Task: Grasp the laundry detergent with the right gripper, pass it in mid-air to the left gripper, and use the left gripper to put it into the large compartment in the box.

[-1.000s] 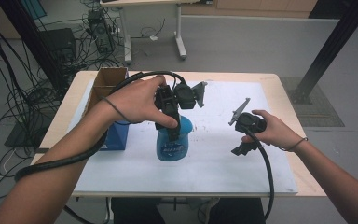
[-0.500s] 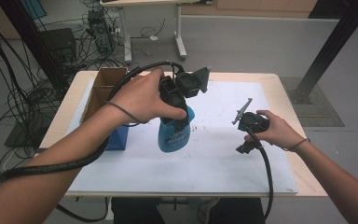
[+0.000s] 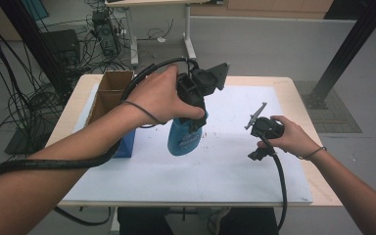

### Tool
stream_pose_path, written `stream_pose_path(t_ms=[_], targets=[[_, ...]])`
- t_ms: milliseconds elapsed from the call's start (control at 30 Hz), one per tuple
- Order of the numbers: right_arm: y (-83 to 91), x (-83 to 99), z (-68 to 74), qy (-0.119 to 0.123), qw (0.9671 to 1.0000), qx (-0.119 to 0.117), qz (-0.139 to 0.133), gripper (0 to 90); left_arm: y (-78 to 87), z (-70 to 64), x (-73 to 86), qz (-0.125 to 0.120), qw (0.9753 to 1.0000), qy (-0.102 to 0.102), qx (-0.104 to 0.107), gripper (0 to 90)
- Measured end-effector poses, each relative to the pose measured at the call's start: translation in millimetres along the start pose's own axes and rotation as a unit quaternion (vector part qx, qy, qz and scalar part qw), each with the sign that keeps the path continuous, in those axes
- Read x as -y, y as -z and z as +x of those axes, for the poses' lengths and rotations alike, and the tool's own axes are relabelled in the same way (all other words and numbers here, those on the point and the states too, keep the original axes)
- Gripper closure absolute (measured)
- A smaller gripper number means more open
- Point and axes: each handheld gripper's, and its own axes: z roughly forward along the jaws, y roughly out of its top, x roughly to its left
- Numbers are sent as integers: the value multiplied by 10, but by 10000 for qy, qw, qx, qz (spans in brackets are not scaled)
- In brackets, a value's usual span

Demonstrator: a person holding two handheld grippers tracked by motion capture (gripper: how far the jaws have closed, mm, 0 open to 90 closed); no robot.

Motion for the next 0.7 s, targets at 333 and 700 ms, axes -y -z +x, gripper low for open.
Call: stream_pose_path(t_ms=[333,700], targets=[[-7,-18,16,-27,10000,-49,-33,69,319,303,-2,-142,9988,445,-123,373],[-24,-30,18,20,10000,-35,-81,70,589,834,186,-277,9917,1226,-272,373]])
